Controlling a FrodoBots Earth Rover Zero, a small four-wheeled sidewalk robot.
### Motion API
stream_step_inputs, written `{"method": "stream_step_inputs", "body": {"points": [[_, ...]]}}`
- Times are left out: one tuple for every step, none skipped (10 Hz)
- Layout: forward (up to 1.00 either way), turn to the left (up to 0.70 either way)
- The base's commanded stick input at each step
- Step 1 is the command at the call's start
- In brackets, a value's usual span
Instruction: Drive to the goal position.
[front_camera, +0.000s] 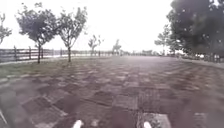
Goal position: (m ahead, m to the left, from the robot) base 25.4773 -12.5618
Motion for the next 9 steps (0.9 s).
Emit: {"method": "stream_step_inputs", "body": {"points": [[0.85,-0.34],[0.85,-0.34],[0.85,-0.03],[0.85,0.00],[0.85,0.00],[0.85,0.00],[0.85,0.00],[0.85,0.00],[0.85,0.00]]}}
